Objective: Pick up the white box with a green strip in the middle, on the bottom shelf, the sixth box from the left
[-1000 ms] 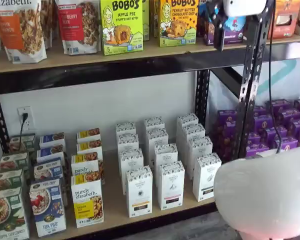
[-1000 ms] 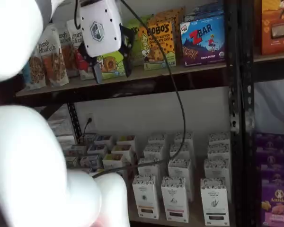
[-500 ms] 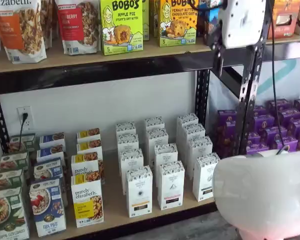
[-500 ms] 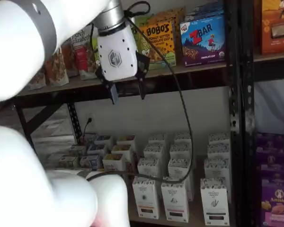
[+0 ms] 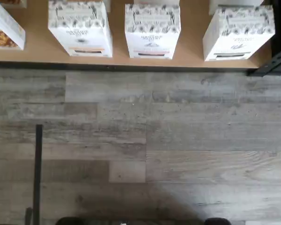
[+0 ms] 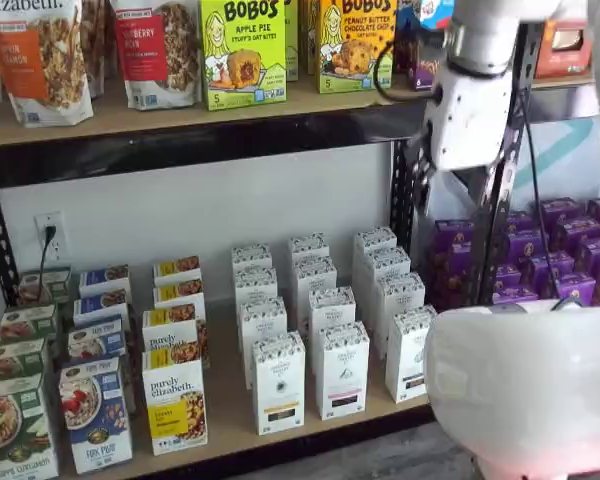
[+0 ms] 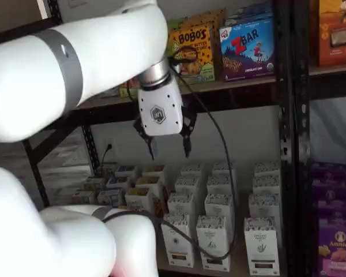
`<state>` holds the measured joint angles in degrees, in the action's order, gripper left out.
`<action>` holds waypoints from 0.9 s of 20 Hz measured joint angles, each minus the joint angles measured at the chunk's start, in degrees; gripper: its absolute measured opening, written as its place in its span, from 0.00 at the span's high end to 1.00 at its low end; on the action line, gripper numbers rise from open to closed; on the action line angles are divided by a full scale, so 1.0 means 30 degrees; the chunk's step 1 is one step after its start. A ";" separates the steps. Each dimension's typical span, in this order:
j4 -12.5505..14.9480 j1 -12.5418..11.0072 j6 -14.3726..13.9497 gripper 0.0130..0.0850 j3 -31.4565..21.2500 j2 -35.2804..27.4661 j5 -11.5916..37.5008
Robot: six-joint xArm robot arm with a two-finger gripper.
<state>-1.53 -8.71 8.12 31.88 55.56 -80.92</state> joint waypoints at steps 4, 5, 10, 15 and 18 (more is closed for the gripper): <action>-0.0206 -0.0283 0.0402 0.00 -0.2174 -0.0663 0.2899; -0.0302 -0.0398 0.0577 0.00 -0.2761 -0.0905 0.3864; 0.0121 -0.0530 0.0633 0.00 -0.4618 -0.2950 0.7734; 0.1114 -0.0488 0.0012 0.00 -0.5374 -0.6236 1.1430; 0.1296 -0.0540 -0.0131 0.00 -0.5706 -0.8887 1.4640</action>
<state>2.36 -10.33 7.73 14.76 28.90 -37.00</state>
